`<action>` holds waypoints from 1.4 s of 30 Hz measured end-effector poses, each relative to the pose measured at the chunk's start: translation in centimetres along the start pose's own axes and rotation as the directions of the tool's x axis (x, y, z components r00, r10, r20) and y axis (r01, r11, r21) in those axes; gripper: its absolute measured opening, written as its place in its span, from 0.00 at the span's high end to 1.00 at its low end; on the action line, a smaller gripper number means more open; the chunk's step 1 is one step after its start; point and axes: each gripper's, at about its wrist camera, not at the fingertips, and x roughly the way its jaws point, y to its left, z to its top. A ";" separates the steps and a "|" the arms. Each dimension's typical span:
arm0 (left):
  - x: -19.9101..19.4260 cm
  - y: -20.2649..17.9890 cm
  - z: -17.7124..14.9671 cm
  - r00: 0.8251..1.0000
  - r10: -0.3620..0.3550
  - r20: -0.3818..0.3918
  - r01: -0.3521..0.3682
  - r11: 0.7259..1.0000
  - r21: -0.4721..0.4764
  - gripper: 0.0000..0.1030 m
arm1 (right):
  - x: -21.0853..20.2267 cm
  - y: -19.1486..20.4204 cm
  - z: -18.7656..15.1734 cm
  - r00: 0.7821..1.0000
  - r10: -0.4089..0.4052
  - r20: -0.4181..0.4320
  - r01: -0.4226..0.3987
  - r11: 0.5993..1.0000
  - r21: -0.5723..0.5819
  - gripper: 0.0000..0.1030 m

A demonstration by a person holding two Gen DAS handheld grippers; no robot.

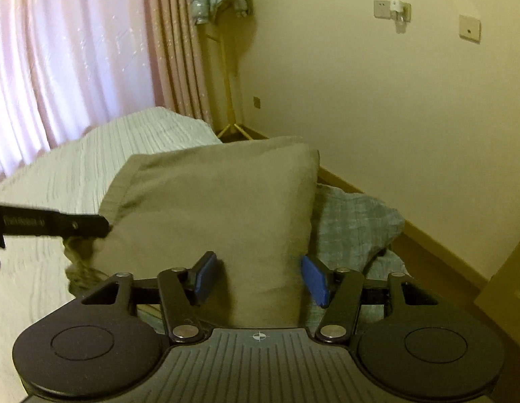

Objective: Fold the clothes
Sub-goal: 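Lift and carry the leggings square with both grippers to the clothes stack, then lower the leggings onto the stack top and open both grippers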

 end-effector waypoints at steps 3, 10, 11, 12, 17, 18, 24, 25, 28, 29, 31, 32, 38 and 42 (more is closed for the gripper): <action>0.8 0.5 -0.6 1.000 0.009 -0.005 -0.009 1.000 -0.017 0.97 | 1.1 0.0 -0.8 1.000 0.016 -0.015 -0.016 1.000 -0.009 0.44; 0.5 -0.1 0.2 1.000 0.001 -0.010 -0.001 0.999 -0.045 0.98 | 1.4 -0.3 0.6 0.998 0.015 -0.058 -0.014 1.000 0.011 0.44; 0.1 -0.2 0.8 1.000 -0.009 -0.014 0.009 1.000 -0.030 0.98 | 1.0 -0.5 1.2 0.998 0.012 -0.057 -0.011 1.000 0.019 0.44; -0.3 -0.3 1.5 1.000 -0.022 -0.016 0.021 1.000 -0.022 0.98 | 0.7 -0.7 1.7 0.998 0.009 -0.054 -0.007 1.000 0.027 0.44; -1.3 -0.3 5.9 0.997 -0.054 0.053 0.056 0.998 -0.043 0.96 | -0.7 -2.3 4.9 0.999 -0.015 0.052 0.011 0.997 0.079 0.44; -0.8 -0.4 6.8 0.997 -0.055 0.063 0.057 0.998 -0.030 0.96 | -0.2 -2.4 5.7 0.998 -0.021 0.066 0.015 0.997 0.081 0.44; 4.1 -0.9 9.1 0.999 -0.037 0.026 0.036 0.998 0.052 0.96 | 3.7 -2.3 8.6 0.993 -0.033 0.110 0.024 0.996 0.081 0.44; 4.9 -0.7 8.8 1.000 -0.027 0.010 0.027 0.998 0.050 0.96 | 4.7 -2.4 8.9 0.995 -0.030 0.100 0.021 0.996 0.086 0.47; 6.4 -0.1 7.0 1.000 0.005 -0.006 -0.004 0.999 0.053 0.95 | 7.2 -3.0 9.0 1.000 -0.004 0.027 0.002 0.994 0.107 0.66; 6.7 0.0 6.2 1.000 0.014 0.000 -0.014 0.998 0.053 0.94 | 8.3 -3.2 8.6 1.000 0.003 -0.022 -0.001 0.994 0.108 0.66; 6.7 0.5 5.2 1.000 0.014 0.015 -0.014 1.000 0.021 0.93 | 9.9 -3.6 7.7 0.996 0.018 -0.085 -0.009 0.994 0.105 0.65; 6.6 0.7 4.9 1.000 0.012 0.023 -0.012 1.000 0.005 0.92 | 9.6 -3.6 7.6 0.997 0.019 -0.075 -0.011 0.995 0.099 0.65; 2.7 0.9 5.2 0.998 0.007 0.060 -0.006 1.000 -0.028 0.91 | 4.6 -4.3 7.8 0.999 0.030 -0.021 -0.025 0.983 0.180 0.65; -2.0 -0.2 3.9 0.996 -0.025 0.084 0.025 1.000 -0.003 0.91 | -0.8 -4.5 6.3 0.996 0.087 -0.007 -0.082 0.964 0.252 0.65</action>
